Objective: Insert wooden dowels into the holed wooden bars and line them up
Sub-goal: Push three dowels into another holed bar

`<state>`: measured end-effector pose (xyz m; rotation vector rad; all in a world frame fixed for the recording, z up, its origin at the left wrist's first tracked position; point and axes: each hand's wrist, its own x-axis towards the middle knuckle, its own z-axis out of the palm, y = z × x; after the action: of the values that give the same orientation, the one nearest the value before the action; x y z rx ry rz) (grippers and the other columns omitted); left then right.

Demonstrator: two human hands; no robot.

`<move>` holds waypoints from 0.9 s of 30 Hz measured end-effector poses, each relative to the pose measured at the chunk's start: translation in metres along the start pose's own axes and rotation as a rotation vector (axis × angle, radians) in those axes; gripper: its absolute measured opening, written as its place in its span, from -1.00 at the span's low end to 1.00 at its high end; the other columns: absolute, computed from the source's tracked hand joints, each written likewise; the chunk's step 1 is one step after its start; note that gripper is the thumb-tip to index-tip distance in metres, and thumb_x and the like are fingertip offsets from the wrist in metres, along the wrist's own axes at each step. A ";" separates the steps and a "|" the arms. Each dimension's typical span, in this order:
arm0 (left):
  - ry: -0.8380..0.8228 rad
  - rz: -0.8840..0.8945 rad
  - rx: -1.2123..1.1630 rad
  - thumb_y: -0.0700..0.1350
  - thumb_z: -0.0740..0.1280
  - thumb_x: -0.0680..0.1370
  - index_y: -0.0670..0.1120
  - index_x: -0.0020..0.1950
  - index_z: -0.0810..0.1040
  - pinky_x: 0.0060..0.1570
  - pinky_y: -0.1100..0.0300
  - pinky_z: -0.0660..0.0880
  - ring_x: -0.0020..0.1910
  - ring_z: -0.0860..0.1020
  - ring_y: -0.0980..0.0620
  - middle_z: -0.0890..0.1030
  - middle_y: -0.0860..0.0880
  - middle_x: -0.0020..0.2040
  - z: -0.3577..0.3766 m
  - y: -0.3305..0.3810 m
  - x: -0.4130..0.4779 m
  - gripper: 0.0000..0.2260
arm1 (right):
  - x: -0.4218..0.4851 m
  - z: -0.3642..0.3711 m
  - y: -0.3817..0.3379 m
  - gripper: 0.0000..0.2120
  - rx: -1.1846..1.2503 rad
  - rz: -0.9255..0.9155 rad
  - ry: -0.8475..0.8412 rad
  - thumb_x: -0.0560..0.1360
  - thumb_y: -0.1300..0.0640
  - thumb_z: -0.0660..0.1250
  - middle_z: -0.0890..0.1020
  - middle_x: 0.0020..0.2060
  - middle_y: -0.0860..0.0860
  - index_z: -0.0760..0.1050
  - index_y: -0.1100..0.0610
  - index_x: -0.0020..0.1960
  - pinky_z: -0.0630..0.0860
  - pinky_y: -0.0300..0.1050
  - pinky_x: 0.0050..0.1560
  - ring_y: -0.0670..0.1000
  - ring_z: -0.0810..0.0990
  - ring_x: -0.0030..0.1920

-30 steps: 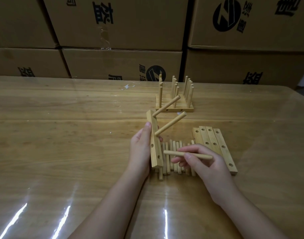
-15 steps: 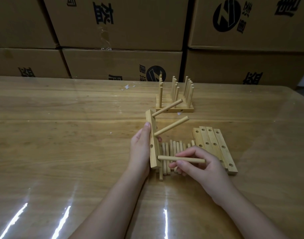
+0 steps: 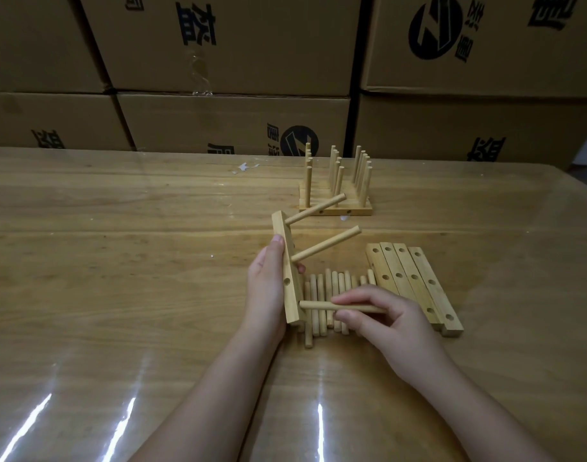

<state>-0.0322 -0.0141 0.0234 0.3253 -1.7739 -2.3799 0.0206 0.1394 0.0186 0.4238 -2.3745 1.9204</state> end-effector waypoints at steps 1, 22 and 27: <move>-0.002 0.000 -0.003 0.01 0.18 0.63 -0.14 -0.23 0.53 -0.57 0.41 0.35 -0.59 0.45 0.20 0.53 0.05 -0.52 0.000 0.000 0.000 -0.68 | 0.000 0.000 0.000 -0.77 -0.024 -0.012 -0.002 0.41 0.27 0.40 0.66 -0.19 -0.14 0.64 -0.06 -0.11 0.49 -0.37 -0.15 -0.18 0.61 -0.16; -0.091 0.041 0.025 -0.02 0.18 0.63 -0.14 -0.17 0.56 -0.55 0.40 0.37 -0.56 0.48 0.20 0.54 0.04 -0.51 -0.001 -0.002 0.000 -0.70 | 0.000 0.000 0.007 -0.79 -0.265 -0.197 0.023 0.43 0.17 0.41 0.62 -0.15 -0.24 0.60 -0.13 -0.04 0.45 -0.36 -0.06 -0.16 0.58 -0.07; -0.092 0.048 0.038 -0.03 0.17 0.63 -0.14 -0.16 0.57 -0.54 0.40 0.37 -0.56 0.48 0.21 0.54 0.04 -0.51 -0.002 -0.003 0.001 -0.70 | -0.001 0.002 0.006 -0.80 -0.286 -0.197 0.040 0.43 0.17 0.41 0.62 -0.14 -0.25 0.60 -0.11 -0.04 0.48 -0.29 -0.07 -0.17 0.58 -0.07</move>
<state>-0.0325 -0.0150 0.0200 0.1781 -1.8459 -2.3664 0.0205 0.1385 0.0119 0.5654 -2.4266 1.4679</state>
